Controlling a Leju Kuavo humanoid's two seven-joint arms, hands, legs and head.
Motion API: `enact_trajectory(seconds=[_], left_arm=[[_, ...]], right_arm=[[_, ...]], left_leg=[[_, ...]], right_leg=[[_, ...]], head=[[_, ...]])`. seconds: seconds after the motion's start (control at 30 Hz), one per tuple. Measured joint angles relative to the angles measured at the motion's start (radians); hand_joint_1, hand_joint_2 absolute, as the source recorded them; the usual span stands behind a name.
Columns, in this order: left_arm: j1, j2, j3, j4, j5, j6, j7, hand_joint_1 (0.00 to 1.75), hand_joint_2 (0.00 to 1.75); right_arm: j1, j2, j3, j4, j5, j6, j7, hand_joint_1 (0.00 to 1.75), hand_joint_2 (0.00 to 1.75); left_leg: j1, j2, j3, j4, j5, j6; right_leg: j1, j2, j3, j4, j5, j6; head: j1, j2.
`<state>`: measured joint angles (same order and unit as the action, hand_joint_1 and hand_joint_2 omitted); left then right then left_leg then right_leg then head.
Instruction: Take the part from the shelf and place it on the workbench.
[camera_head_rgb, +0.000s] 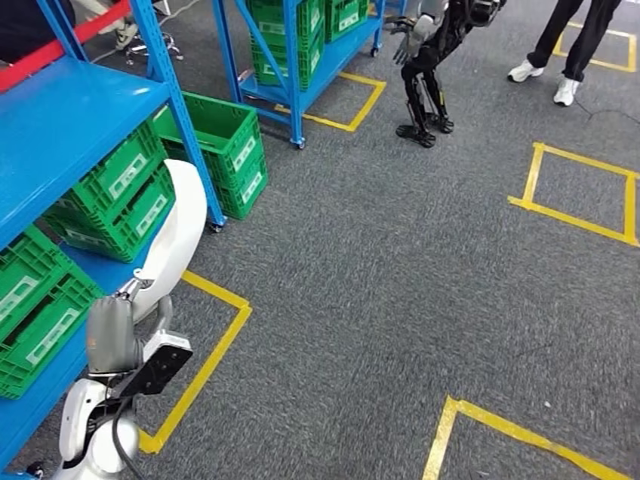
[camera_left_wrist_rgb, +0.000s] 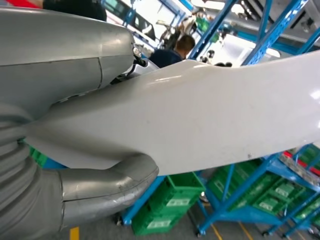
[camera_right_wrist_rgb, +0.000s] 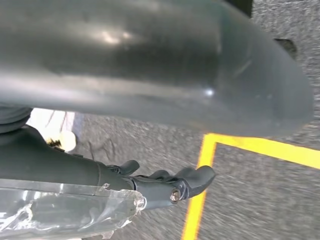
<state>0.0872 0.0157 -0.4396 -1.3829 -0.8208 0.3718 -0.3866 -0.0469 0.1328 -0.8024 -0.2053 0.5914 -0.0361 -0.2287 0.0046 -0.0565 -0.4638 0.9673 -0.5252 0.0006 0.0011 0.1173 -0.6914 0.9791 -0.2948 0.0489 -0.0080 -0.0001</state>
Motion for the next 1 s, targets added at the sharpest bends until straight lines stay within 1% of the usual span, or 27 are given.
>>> enact_trajectory(seconds=[0.03,0.07,0.13,0.17,0.2,0.23,0.27,0.3,0.37,0.4,0.43,0.5,0.53,0.57,0.6,0.63,0.67,0.7,0.73,0.77,0.8,0.83,0.87,0.9,0.93,0.97,1.0], left_arm=[[0.001,-0.005,0.000,0.006,0.001,0.001,-0.003,1.64,1.75],[0.003,-0.009,0.001,0.010,0.001,0.003,-0.006,1.64,1.75],[0.006,-0.013,0.002,0.017,0.000,0.007,-0.010,1.64,1.75],[0.008,-0.014,0.002,0.021,-0.001,0.009,-0.011,1.64,1.75],[0.011,-0.015,0.002,0.025,-0.002,0.011,-0.012,1.64,1.75],[0.012,-0.016,0.002,0.029,-0.003,0.012,-0.012,1.64,1.75],[0.013,-0.017,0.002,0.032,-0.004,0.013,-0.013,1.64,1.75],[0.013,-0.019,0.002,0.034,-0.004,0.015,-0.015,1.64,1.75],[0.013,-0.023,0.002,0.036,-0.005,0.024,-0.023,1.64,1.75],[0.014,-0.025,0.001,0.037,-0.004,0.031,-0.030,1.64,1.75],[0.014,-0.025,-0.001,0.038,-0.002,0.039,-0.038,1.64,1.75],[0.014,-0.026,-0.007,0.038,0.002,0.052,-0.054,1.64,1.75],[0.014,-0.027,-0.009,0.039,0.004,0.056,-0.059,1.64,1.75],[0.014,-0.028,-0.010,0.039,0.004,0.059,-0.062,1.64,1.75],[0.014,-0.028,-0.011,0.039,0.005,0.062,-0.064,1.64,1.75],[0.016,-0.027,-0.011,0.039,0.005,0.065,-0.066,1.64,1.75],[0.018,-0.026,-0.012,0.040,0.006,0.068,-0.068,1.64,1.75],[0.021,-0.025,-0.012,0.041,0.008,0.071,-0.071,1.64,1.75],[0.024,-0.024,-0.013,0.042,0.010,0.074,-0.074,1.64,1.75],[0.025,-0.023,-0.013,0.042,0.012,0.078,-0.077,1.64,1.75],[0.025,-0.022,-0.013,0.043,0.014,0.081,-0.079,1.64,1.75],[0.025,-0.021,-0.014,0.043,0.016,0.085,-0.081,1.64,1.75],[0.025,-0.021,-0.015,0.043,0.017,0.088,-0.084,1.64,1.75],[0.025,-0.020,-0.017,0.044,0.019,0.090,-0.087,1.64,1.75],[0.026,-0.020,-0.019,0.044,0.021,0.091,-0.089,1.64,1.75],[0.026,-0.020,-0.022,0.045,0.022,0.092,-0.091,1.64,1.75],[0.025,-0.020,-0.024,0.045,0.023,0.093,-0.093,1.64,1.75]], right_arm=[[0.004,0.000,-0.004,0.000,0.000,-0.001,0.002,0.00,0.00],[0.008,0.001,-0.009,0.000,0.001,-0.001,0.004,0.00,0.00],[0.008,0.003,-0.016,0.000,0.002,-0.001,0.005,0.00,0.00],[0.007,0.004,-0.018,0.000,0.003,-0.001,0.005,0.00,0.00],[0.005,0.006,-0.019,0.000,0.004,-0.001,0.005,0.00,0.00],[0.005,0.008,-0.020,0.000,0.006,-0.001,0.004,0.00,0.00],[0.006,0.009,-0.021,0.000,0.007,-0.001,0.004,0.00,0.00],[0.007,0.009,-0.022,0.000,0.009,-0.002,0.003,0.00,0.00],[0.005,0.010,-0.024,0.000,0.013,-0.002,-0.001,0.00,0.00],[0.003,0.010,-0.025,0.000,0.015,-0.002,-0.003,0.00,0.00],[0.002,0.011,-0.026,0.000,0.017,-0.002,-0.004,0.00,0.00],[0.003,0.013,-0.028,0.000,0.021,-0.002,-0.004,0.00,0.00],[0.004,0.013,-0.029,0.000,0.022,-0.002,-0.005,0.00,0.00],[0.005,0.014,-0.030,0.000,0.023,-0.002,-0.005,0.00,0.00],[0.003,0.015,-0.032,0.000,0.024,-0.003,-0.005,0.00,0.00],[0.001,0.016,-0.033,0.000,0.026,-0.003,-0.006,0.00,0.00],[-0.001,0.016,-0.035,0.000,0.027,-0.003,-0.006,0.00,0.00],[-0.003,0.016,-0.036,0.000,0.029,-0.003,-0.006,0.00,0.00],[-0.004,0.017,-0.037,0.000,0.031,-0.002,-0.006,0.00,0.00],[-0.003,0.018,-0.037,0.000,0.033,-0.002,-0.006,0.00,0.00],[-0.001,0.018,-0.038,0.000,0.035,-0.002,-0.007,0.00,0.00],[0.000,0.018,-0.039,0.000,0.037,-0.002,-0.008,0.00,0.00],[-0.001,0.018,-0.040,-0.001,0.039,-0.001,-0.009,0.00,0.00],[-0.003,0.017,-0.041,-0.001,0.041,-0.001,-0.010,0.00,0.00],[-0.004,0.016,-0.042,-0.001,0.042,0.000,-0.012,0.00,0.00],[-0.003,0.015,-0.043,-0.002,0.042,0.000,-0.013,0.00,0.00],[0.000,0.016,-0.043,-0.002,0.043,0.000,-0.013,0.00,0.00]], left_leg=[[0.000,0.011,-0.002,0.000,0.005,0.006],[0.001,0.023,-0.003,-0.001,0.009,0.012],[0.000,0.047,-0.008,-0.002,0.018,0.020],[-0.001,0.060,-0.011,-0.001,0.020,0.021],[-0.002,0.073,-0.013,-0.001,0.022,0.020],[-0.003,0.086,-0.015,-0.001,0.023,0.020],[-0.003,0.098,-0.016,-0.001,0.023,0.019],[-0.003,0.110,-0.014,-0.001,0.022,0.017],[-0.006,0.132,-0.011,0.000,0.018,0.010],[-0.008,0.141,-0.010,0.001,0.015,0.005],[-0.010,0.150,-0.010,0.001,0.013,0.001],[-0.012,0.169,-0.007,-0.001,0.007,-0.008],[-0.011,0.165,-0.007,0.003,0.001,-0.012],[-0.010,0.149,-0.014,0.023,-0.013,-0.016],[-0.009,0.124,-0.036,0.066,-0.034,-0.019],[-0.007,0.094,-0.073,0.134,-0.060,-0.021],[-0.005,0.075,-0.120,0.209,-0.084,-0.024],[-0.004,0.065,-0.165,0.273,-0.097,-0.026],[-0.001,0.062,-0.196,0.307,-0.091,-0.030],[0.002,0.061,-0.208,0.302,-0.064,-0.033],[0.007,0.057,-0.202,0.263,-0.020,-0.038],[0.015,0.044,-0.183,0.202,0.031,-0.047],[0.025,0.022,-0.161,0.141,0.067,-0.055],[0.032,0.002,-0.143,0.093,0.084,-0.056],[0.035,-0.013,-0.134,0.066,0.086,-0.053],[0.034,-0.015,-0.130,0.057,0.075,-0.044],[0.032,-0.006,-0.129,0.056,0.069,-0.030]], right_leg=[[0.000,-0.008,-0.005,0.007,-0.004,0.005],[0.001,-0.027,-0.017,0.033,-0.023,0.010],[0.001,-0.082,-0.064,0.155,-0.098,0.018],[0.000,-0.099,-0.091,0.231,-0.137,0.022],[-0.001,-0.107,-0.108,0.288,-0.163,0.023],[-0.002,-0.110,-0.107,0.311,-0.171,0.024],[-0.002,-0.114,-0.084,0.291,-0.162,0.022],[-0.001,-0.121,-0.042,0.233,-0.140,0.019],[0.009,-0.162,0.049,0.092,-0.107,0.006],[0.016,-0.179,0.075,0.048,-0.103,-0.002],[0.021,-0.189,0.084,0.028,-0.106,-0.010],[0.024,-0.172,0.084,0.024,-0.110,-0.020],[0.022,-0.161,0.087,0.020,-0.110,-0.024],[0.019,-0.149,0.091,0.015,-0.110,-0.028],[0.015,-0.137,0.096,0.010,-0.111,-0.032],[0.012,-0.124,0.098,0.008,-0.112,-0.035],[0.011,-0.111,0.100,0.008,-0.114,-0.038],[0.010,-0.097,0.102,0.008,-0.117,-0.039],[0.008,-0.081,0.106,0.008,-0.120,-0.038],[0.005,-0.066,0.111,0.008,-0.124,-0.035],[0.001,-0.050,0.119,0.010,-0.130,-0.030],[-0.002,-0.035,0.124,0.012,-0.136,-0.023],[-0.004,-0.020,0.126,0.020,-0.145,-0.015],[-0.006,-0.006,0.124,0.028,-0.152,-0.008],[-0.008,0.005,0.118,0.034,-0.157,-0.001],[-0.010,0.013,0.115,0.039,-0.159,0.004],[-0.012,0.018,0.113,0.038,-0.159,0.009]], head=[[0.001,0.000],[0.007,0.000],[0.016,0.000],[0.019,0.000],[0.018,0.000],[0.018,0.000],[0.018,0.000],[0.018,0.000],[0.018,0.000],[0.018,0.000],[0.017,0.000],[0.016,0.000],[0.015,0.000],[0.014,0.000],[0.012,0.000],[0.010,0.000],[0.009,0.000],[0.009,0.000],[0.009,0.000],[0.009,0.000],[0.009,0.000],[0.009,0.000],[0.006,0.000],[0.004,0.000],[0.002,0.000],[0.000,0.000],[0.000,0.000]])
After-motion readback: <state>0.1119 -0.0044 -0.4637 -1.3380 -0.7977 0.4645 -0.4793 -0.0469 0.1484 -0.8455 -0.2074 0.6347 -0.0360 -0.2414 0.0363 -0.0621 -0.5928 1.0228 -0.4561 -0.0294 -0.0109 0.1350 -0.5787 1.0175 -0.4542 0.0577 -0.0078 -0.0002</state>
